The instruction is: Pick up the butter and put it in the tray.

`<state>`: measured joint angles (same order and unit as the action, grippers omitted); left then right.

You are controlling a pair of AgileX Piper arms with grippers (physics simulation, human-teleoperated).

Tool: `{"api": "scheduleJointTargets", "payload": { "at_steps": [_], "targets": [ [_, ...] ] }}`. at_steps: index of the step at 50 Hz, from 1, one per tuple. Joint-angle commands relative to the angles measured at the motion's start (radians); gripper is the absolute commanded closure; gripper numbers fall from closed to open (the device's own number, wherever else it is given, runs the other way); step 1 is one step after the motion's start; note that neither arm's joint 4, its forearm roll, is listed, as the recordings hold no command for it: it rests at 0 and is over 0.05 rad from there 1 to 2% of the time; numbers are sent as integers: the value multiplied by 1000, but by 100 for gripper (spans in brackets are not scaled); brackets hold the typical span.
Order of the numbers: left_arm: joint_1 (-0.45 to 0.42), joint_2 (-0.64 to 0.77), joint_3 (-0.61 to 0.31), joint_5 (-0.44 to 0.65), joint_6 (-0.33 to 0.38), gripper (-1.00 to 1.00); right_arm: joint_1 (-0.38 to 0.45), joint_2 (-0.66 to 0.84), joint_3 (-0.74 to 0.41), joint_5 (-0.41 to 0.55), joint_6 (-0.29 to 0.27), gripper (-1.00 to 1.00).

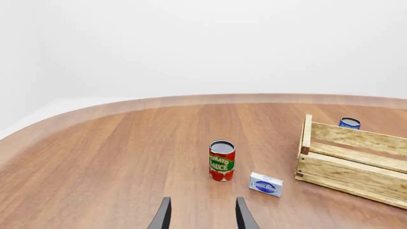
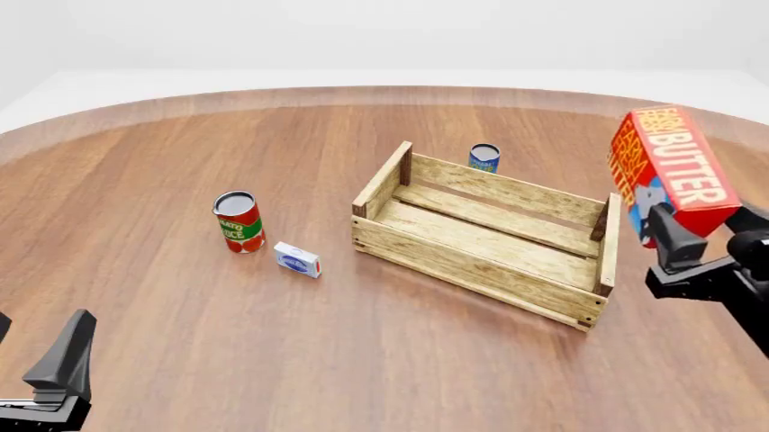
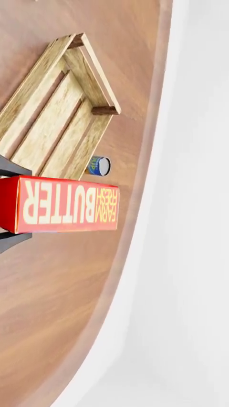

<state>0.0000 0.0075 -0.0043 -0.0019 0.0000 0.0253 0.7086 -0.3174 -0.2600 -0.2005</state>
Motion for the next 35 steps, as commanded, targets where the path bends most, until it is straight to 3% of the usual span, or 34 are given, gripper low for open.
{"api": "scheduleJointTargets", "payload": {
  "at_steps": [1,19,35],
  "targets": [
    [0,0,0,0,0,-100,44,93,-81,-29,4,100],
    [0,0,0,0,0,-100,121,268,-177,-78,-18,100],
    [0,0,0,0,0,-100,159,393,-195,-150,-8,100]
  ]
}}
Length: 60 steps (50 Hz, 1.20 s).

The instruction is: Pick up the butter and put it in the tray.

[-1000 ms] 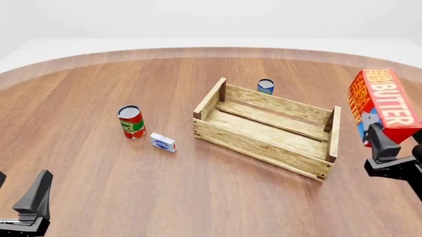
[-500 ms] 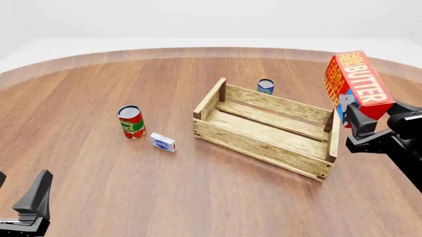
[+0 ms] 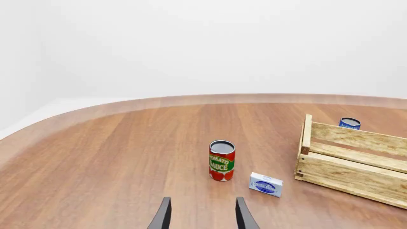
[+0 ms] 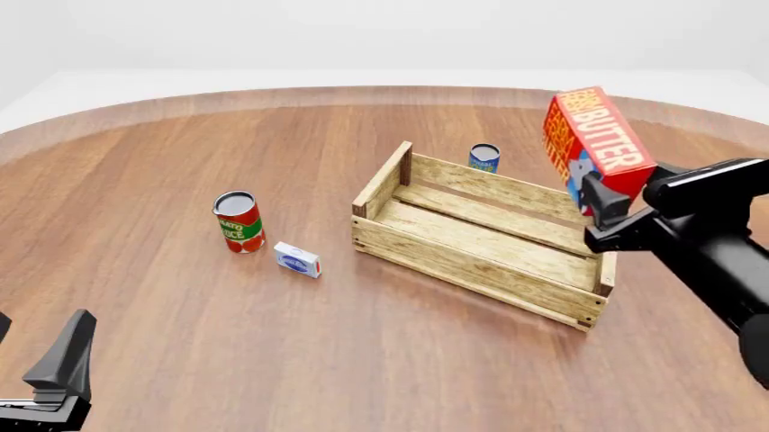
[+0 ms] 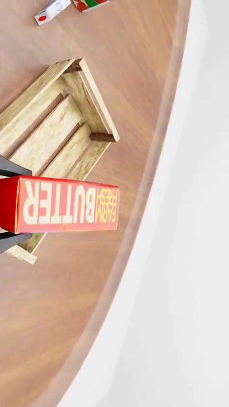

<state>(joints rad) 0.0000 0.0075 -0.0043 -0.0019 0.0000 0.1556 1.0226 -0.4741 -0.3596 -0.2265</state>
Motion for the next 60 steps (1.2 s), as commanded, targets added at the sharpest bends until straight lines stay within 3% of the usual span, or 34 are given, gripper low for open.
{"api": "scheduleJointTargets", "payload": {
  "at_steps": [1,27,60],
  "targets": [
    [0,0,0,0,0,-100,30,90,-43,-56,18,100],
    [0,0,0,0,0,-100,70,327,-117,-166,37,100],
    [0,0,0,0,0,-100,85,476,-147,-240,55,100]
  ]
}}
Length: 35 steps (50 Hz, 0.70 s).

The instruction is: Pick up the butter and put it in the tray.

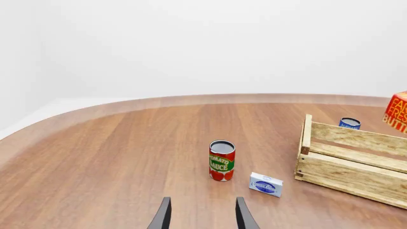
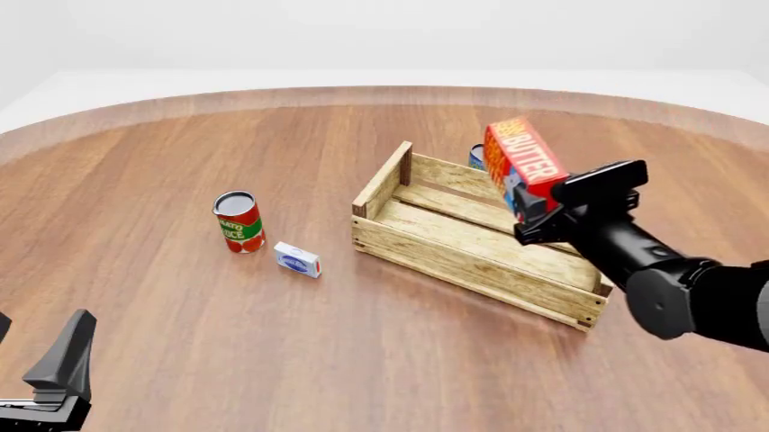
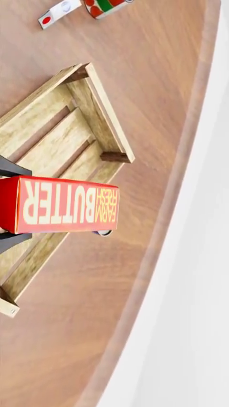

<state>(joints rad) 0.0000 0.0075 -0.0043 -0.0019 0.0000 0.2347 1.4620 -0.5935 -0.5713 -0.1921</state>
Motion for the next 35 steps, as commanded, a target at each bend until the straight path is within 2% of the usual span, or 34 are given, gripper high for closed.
{"api": "scheduleJointTargets", "payload": {
  "at_steps": [1,35],
  "targets": [
    [0,0,0,0,0,-100,9,44,-30,-30,22,100],
    [0,0,0,0,0,-100,38,187,-79,-75,57,100]
  ]
}}
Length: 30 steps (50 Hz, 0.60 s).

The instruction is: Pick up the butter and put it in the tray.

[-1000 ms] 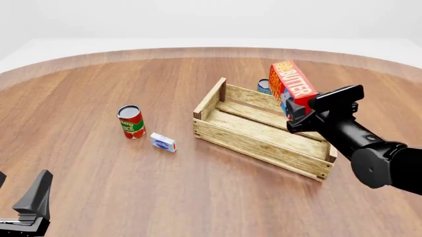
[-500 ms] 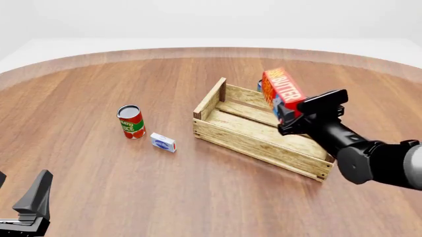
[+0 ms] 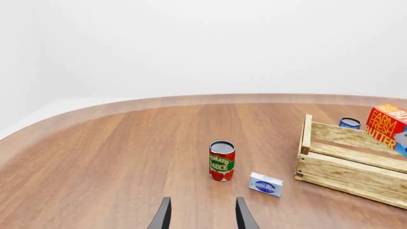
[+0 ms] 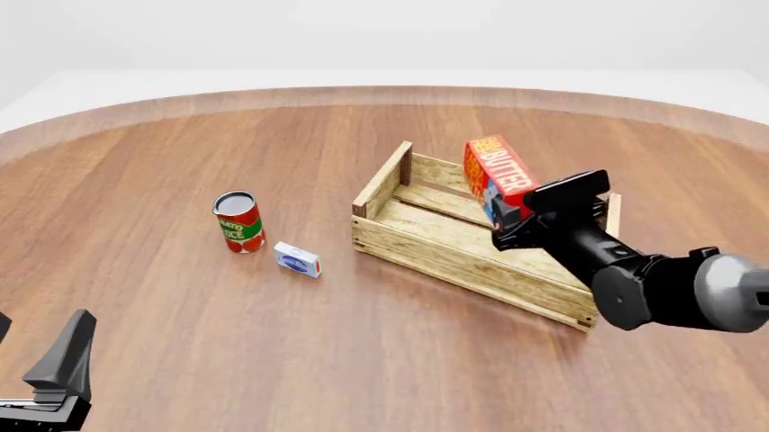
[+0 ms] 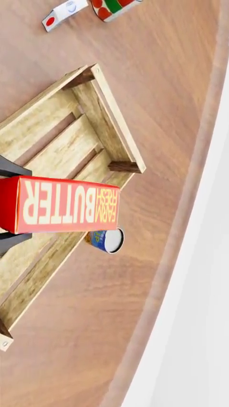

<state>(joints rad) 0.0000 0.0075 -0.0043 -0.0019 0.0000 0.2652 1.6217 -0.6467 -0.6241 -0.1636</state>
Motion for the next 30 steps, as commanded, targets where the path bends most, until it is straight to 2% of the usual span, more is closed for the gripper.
{"api": "scheduleJointTargets", "payload": {
  "at_steps": [1,30],
  "targets": [
    [0,0,0,0,0,-100,7,34,-27,-26,28,100],
    [0,0,0,0,0,-100,4,100,-48,-46,40,100]
  ]
}}
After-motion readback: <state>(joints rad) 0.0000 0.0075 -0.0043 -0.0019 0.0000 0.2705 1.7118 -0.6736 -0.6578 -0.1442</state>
